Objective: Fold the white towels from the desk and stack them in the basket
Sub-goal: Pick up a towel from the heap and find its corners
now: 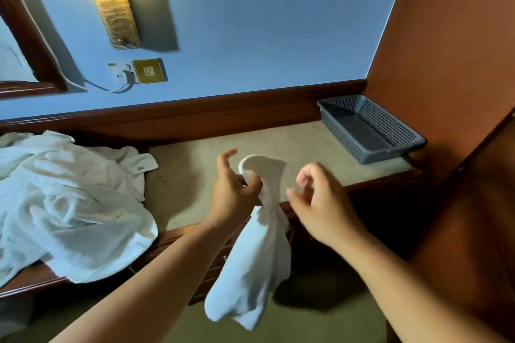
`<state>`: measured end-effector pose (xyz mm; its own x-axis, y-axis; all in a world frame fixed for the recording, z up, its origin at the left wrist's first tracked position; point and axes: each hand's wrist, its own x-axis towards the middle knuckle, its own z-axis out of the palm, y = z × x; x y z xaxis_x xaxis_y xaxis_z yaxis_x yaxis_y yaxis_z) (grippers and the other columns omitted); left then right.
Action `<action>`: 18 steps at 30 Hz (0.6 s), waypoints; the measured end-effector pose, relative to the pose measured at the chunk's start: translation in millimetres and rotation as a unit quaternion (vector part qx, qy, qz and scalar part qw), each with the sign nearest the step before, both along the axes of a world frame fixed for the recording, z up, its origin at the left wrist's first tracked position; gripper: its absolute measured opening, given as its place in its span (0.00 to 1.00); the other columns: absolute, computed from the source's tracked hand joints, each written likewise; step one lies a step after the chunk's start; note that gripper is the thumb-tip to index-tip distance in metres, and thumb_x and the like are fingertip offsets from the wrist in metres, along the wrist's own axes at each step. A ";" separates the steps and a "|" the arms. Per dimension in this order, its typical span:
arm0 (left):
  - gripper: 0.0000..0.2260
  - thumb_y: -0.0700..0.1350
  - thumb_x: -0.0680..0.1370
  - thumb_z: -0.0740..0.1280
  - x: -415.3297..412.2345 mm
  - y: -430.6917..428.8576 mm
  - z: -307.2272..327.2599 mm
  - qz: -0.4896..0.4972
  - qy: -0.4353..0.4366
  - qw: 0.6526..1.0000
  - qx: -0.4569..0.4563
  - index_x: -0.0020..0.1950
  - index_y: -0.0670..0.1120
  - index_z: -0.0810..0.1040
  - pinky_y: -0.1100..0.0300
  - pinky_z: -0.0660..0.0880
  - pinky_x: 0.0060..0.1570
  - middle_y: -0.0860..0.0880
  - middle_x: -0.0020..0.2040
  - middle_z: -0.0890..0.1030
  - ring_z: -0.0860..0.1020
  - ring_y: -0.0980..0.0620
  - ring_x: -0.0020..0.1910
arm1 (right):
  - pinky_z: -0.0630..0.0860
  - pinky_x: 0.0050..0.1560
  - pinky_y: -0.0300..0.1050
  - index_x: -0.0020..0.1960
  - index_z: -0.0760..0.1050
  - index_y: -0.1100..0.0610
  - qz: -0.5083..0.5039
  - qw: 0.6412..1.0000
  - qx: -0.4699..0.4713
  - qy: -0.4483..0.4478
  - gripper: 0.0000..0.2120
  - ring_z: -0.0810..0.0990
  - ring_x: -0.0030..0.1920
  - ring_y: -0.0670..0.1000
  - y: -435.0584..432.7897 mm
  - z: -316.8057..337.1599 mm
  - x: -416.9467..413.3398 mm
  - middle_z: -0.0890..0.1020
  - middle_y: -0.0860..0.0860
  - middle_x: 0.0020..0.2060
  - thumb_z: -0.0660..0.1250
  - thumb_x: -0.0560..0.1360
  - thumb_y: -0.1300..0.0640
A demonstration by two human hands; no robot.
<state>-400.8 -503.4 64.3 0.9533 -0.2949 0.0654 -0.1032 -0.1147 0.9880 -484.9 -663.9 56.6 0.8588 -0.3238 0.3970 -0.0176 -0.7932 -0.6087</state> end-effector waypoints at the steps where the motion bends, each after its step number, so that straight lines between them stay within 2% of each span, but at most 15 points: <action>1: 0.28 0.35 0.80 0.66 1.8 2.7 0.9 -0.001 -0.016 1.000 -0.003 0.73 0.57 0.59 0.56 0.82 0.33 0.43 0.34 0.81 0.82 0.50 0.31 | 0.76 0.43 0.44 0.48 0.69 0.49 0.004 0.997 0.062 0.056 0.15 0.77 0.42 0.45 12.0 -10.7 -6.3 0.76 0.46 0.45 0.74 0.71 0.51; 2: 0.28 0.34 0.81 0.65 2.9 3.3 2.9 -0.006 -0.026 1.000 -0.003 0.74 0.58 0.61 0.58 0.82 0.35 0.44 0.34 0.81 0.82 0.51 0.31 | 0.78 0.45 0.45 0.49 0.69 0.47 0.013 0.986 0.125 0.108 0.17 0.79 0.43 0.44 23.7 -18.0 -11.6 0.77 0.45 0.46 0.76 0.70 0.48; 4: 0.16 0.36 0.81 0.64 3.5 3.4 8.6 -0.014 -0.040 0.999 0.030 0.67 0.50 0.76 0.54 0.84 0.39 0.46 0.35 0.83 0.84 0.54 0.33 | 0.81 0.49 0.48 0.54 0.68 0.44 0.041 0.961 0.223 0.158 0.25 0.81 0.48 0.42 44.2 -27.1 -16.4 0.79 0.43 0.50 0.77 0.65 0.38; 6: 0.09 0.38 0.82 0.64 2.6 4.6 15.1 -0.024 -0.070 0.993 0.089 0.56 0.46 0.83 0.51 0.84 0.42 0.49 0.36 0.85 0.84 0.55 0.34 | 0.81 0.49 0.45 0.57 0.67 0.45 0.042 0.960 0.225 0.158 0.32 0.80 0.49 0.41 54.3 -28.0 -12.1 0.79 0.42 0.51 0.73 0.63 0.29; 7: 0.08 0.39 0.82 0.64 3.2 6.2 18.7 -0.032 -0.090 0.990 0.107 0.54 0.46 0.83 0.54 0.84 0.41 0.50 0.36 0.85 0.84 0.57 0.34 | 0.79 0.45 0.40 0.56 0.68 0.47 0.026 0.966 0.207 0.152 0.30 0.79 0.46 0.40 55.3 -26.2 -6.5 0.79 0.43 0.49 0.72 0.65 0.30; 8: 0.08 0.40 0.82 0.65 3.7 9.1 23.0 -0.038 -0.115 0.984 0.127 0.53 0.47 0.84 0.59 0.82 0.38 0.52 0.36 0.84 0.83 0.59 0.33 | 0.76 0.40 0.36 0.54 0.69 0.50 0.011 0.972 0.193 0.137 0.24 0.78 0.42 0.38 55.1 -23.7 0.0 0.79 0.44 0.45 0.71 0.69 0.35; 10: 0.07 0.41 0.81 0.66 5.8 17.9 32.2 -0.053 -0.159 0.970 0.176 0.54 0.48 0.84 0.67 0.79 0.35 0.55 0.39 0.84 0.82 0.62 0.35 | 0.69 0.32 0.34 0.49 0.70 0.53 0.005 0.977 0.187 0.106 0.09 0.74 0.34 0.39 52.5 -19.7 12.3 0.78 0.47 0.38 0.69 0.77 0.50; 12: 0.10 0.41 0.79 0.68 10.4 29.9 33.4 -0.074 -0.189 0.953 0.227 0.59 0.48 0.82 0.63 0.82 0.44 0.52 0.47 0.85 0.83 0.59 0.43 | 0.68 0.32 0.34 0.48 0.71 0.53 0.023 0.968 0.228 0.102 0.03 0.72 0.32 0.40 52.6 -19.8 19.8 0.77 0.48 0.37 0.64 0.79 0.57; 14: 0.13 0.41 0.77 0.68 16.4 42.5 30.5 -0.069 -0.242 0.921 0.297 0.61 0.47 0.80 0.54 0.81 0.50 0.48 0.50 0.85 0.83 0.50 0.48 | 0.70 0.35 0.35 0.49 0.71 0.51 0.037 0.961 0.264 0.078 0.03 0.73 0.34 0.39 57.4 -20.6 21.0 0.78 0.48 0.39 0.62 0.81 0.58; 16: 0.11 0.42 0.76 0.67 22.4 55.2 22.3 -0.048 -0.303 0.882 0.359 0.57 0.46 0.81 0.53 0.76 0.48 0.46 0.45 0.85 0.82 0.42 0.47 | 0.75 0.41 0.38 0.54 0.72 0.49 0.058 0.958 0.277 0.038 0.04 0.78 0.40 0.40 62.5 -23.5 18.8 0.80 0.48 0.43 0.63 0.81 0.58; 18: 0.07 0.42 0.77 0.68 25.4 67.1 15.6 -0.017 -0.320 0.857 0.404 0.54 0.48 0.81 0.52 0.68 0.48 0.47 0.43 0.83 0.81 0.40 0.47 | 0.79 0.43 0.41 0.59 0.69 0.47 0.096 0.962 0.255 0.028 0.08 0.82 0.45 0.43 67.4 -24.7 14.5 0.81 0.47 0.46 0.64 0.82 0.56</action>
<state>-375.3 -436.2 79.9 0.7892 -0.5165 0.3322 -0.6100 -0.7217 0.3271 -470.4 -596.5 31.9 0.9374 -0.2984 0.1795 0.0545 -0.3833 -0.9220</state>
